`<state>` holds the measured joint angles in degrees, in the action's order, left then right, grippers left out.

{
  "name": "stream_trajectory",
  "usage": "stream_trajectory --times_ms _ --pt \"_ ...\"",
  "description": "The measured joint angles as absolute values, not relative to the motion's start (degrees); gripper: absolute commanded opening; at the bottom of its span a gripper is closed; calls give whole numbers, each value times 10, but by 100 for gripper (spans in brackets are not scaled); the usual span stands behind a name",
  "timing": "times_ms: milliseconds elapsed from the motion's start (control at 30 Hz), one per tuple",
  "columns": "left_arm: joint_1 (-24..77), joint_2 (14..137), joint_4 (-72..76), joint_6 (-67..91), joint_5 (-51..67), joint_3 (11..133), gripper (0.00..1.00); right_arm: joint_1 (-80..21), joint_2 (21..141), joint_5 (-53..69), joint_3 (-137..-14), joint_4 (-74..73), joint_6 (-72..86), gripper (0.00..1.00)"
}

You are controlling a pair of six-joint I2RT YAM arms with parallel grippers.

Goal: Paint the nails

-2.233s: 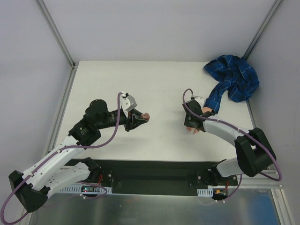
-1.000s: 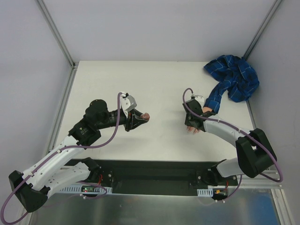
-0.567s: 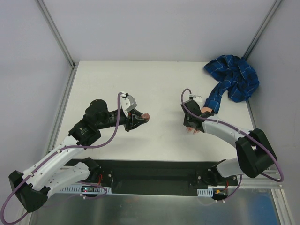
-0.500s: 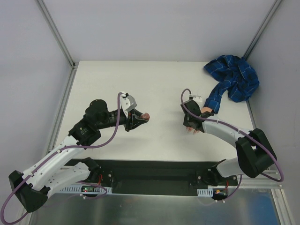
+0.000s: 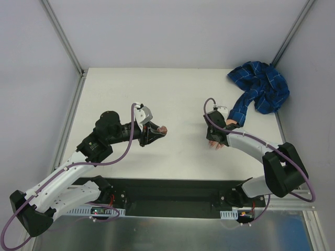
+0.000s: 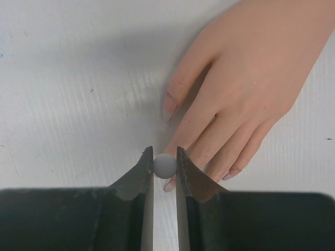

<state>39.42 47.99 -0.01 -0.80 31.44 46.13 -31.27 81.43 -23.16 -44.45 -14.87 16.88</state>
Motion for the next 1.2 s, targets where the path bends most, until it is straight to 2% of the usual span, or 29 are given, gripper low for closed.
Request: stream_trajectory --times_ms 1200 --pt "394 480 0 -8 315 461 0 -323 825 -238 -448 -161 166 1"
